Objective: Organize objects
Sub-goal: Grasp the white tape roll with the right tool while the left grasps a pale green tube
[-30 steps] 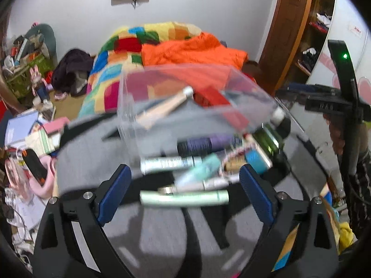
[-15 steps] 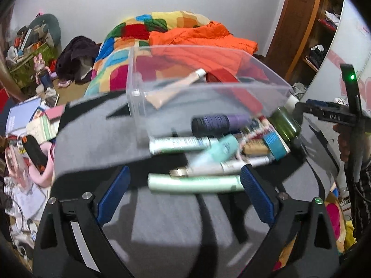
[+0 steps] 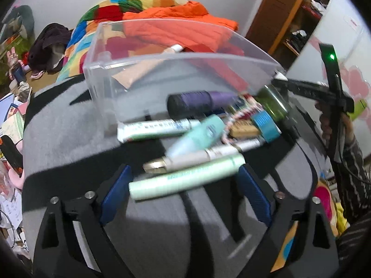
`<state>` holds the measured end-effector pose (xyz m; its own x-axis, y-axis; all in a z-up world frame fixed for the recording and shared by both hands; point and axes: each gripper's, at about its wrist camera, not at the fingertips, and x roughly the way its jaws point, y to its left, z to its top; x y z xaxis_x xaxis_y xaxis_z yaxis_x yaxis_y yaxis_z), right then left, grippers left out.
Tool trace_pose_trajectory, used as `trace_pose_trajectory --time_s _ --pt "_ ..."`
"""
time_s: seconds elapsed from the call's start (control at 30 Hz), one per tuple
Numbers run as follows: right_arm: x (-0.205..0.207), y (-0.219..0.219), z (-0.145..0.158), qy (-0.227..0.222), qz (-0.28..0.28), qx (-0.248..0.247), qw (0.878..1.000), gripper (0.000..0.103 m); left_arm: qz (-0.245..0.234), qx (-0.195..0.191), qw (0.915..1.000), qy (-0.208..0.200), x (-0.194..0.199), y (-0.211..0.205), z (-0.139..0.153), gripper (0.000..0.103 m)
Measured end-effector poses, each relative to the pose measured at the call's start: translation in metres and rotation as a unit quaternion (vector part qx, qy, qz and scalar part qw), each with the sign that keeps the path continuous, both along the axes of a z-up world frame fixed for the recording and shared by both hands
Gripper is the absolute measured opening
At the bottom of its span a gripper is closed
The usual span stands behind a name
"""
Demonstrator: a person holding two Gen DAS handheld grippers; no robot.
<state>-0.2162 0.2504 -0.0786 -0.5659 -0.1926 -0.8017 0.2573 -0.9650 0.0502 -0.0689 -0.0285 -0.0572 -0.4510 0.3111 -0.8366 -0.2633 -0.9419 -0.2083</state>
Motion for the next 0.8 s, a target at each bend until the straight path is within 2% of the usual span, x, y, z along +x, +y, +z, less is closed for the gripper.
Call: trace_pose_trajectory --time_s 0.2,0.3,0.37,0.57,0.67,0.73,0.8 --pt "0.018 -0.007 0.012 0.015 0.017 -0.006 1.0 0.037 -0.033 0.018 0.9992 -0.011 0.033 0.012 0.006 0.073" --pt "0.029 -0.012 0.019 0.022 0.03 -0.011 0.999 0.037 -0.053 0.003 0.9986 -0.004 0.045 0.021 0.01 0.073" --pt "0.038 -0.015 0.024 0.027 0.038 -0.014 0.999 0.037 -0.056 -0.016 0.9983 0.004 0.044 0.026 0.012 0.073" --pt "0.061 -0.02 0.032 0.033 0.055 -0.028 0.998 0.037 -0.066 -0.037 0.9971 -0.009 0.017 0.04 0.002 0.072" --pt "0.071 -0.024 0.032 0.031 0.061 -0.028 0.997 0.037 -0.079 -0.043 0.9959 -0.005 0.011 0.05 0.002 0.057" --pt "0.075 -0.026 0.032 0.031 0.065 -0.029 0.997 0.037 -0.086 -0.046 0.9952 -0.002 0.011 0.056 0.003 0.037" --pt "0.079 -0.028 0.032 0.03 0.068 -0.032 0.997 0.037 -0.086 -0.049 0.9951 0.001 0.013 0.058 0.003 0.029"
